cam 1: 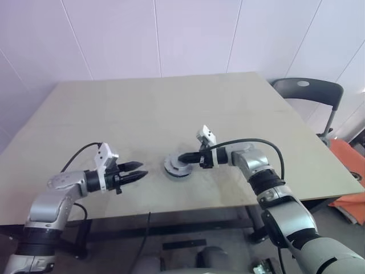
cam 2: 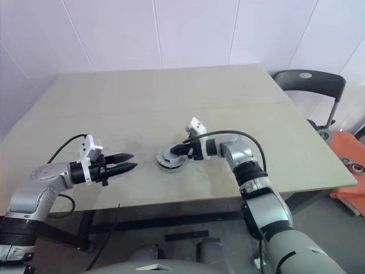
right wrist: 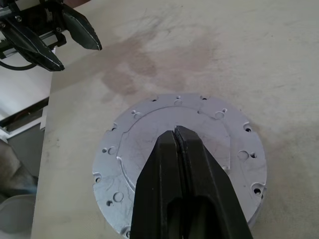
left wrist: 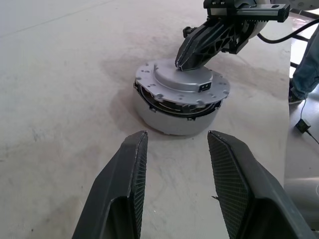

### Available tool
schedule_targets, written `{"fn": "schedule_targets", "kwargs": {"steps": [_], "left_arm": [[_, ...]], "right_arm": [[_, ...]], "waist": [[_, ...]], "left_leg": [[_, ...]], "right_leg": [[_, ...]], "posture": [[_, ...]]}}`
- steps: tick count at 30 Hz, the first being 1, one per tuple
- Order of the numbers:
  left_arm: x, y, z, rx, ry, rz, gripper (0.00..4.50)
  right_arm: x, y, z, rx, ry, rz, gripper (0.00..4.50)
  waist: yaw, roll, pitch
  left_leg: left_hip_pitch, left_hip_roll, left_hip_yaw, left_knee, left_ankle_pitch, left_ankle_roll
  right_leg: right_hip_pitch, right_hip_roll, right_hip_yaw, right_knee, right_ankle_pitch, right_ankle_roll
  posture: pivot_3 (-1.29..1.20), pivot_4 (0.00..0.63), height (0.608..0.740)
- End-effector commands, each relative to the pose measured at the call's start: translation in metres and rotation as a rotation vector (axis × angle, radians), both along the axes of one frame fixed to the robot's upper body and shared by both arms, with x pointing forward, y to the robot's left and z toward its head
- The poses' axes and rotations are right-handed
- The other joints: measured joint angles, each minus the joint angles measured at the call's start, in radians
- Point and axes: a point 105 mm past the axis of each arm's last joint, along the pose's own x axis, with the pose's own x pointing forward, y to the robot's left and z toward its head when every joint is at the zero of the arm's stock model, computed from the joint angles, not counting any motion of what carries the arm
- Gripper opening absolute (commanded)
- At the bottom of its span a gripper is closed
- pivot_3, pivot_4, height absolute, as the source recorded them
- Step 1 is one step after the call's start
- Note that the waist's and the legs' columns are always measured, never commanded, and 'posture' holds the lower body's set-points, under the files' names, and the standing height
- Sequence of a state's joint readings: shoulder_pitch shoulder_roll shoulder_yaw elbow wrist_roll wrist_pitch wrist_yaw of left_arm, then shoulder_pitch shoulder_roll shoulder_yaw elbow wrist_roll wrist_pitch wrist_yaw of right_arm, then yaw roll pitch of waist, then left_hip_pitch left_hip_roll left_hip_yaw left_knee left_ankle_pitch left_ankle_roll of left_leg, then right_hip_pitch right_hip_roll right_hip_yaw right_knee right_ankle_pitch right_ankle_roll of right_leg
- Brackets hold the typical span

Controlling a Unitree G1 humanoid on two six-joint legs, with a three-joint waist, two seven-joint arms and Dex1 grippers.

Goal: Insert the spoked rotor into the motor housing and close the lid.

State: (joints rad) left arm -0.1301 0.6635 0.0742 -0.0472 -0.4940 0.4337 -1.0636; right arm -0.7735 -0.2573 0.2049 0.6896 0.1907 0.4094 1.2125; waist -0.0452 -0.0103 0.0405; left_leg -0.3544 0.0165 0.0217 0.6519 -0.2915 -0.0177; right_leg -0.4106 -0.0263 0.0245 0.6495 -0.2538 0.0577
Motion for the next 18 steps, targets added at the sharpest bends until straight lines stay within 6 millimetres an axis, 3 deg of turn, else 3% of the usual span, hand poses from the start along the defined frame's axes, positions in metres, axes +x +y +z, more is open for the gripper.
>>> {"fn": "schedule_targets", "kwargs": {"steps": [1,8,18], "left_arm": [[0.002,0.001,0.016,-0.021,-0.056,0.000,2.07],[0.002,0.001,0.017,-0.018,-0.058,0.002,2.07],[0.001,0.002,0.017,-0.017,-0.062,0.013,2.07]], "right_arm": [[0.003,0.007,0.008,-0.005,-0.036,0.027,0.03],[0.010,0.019,0.006,0.001,-0.038,0.009,0.03],[0.009,0.021,0.001,-0.033,-0.057,0.038,0.03]], "waist": [[0.000,0.000,0.000],[-0.002,0.000,0.000],[-0.001,0.000,0.000]], "left_leg": [[0.000,0.000,0.000,0.000,0.000,0.000],[0.001,0.000,0.000,0.000,0.000,0.000],[0.001,0.000,0.000,0.000,0.000,0.000]], "right_leg": [[0.000,0.000,0.000,0.000,0.000,0.000],[0.000,0.000,0.000,0.001,0.000,0.000],[0.000,-0.001,0.000,0.001,0.000,0.000]], "posture": [[0.00,0.000,0.740],[0.00,0.000,0.740],[0.00,0.000,0.740]]}}
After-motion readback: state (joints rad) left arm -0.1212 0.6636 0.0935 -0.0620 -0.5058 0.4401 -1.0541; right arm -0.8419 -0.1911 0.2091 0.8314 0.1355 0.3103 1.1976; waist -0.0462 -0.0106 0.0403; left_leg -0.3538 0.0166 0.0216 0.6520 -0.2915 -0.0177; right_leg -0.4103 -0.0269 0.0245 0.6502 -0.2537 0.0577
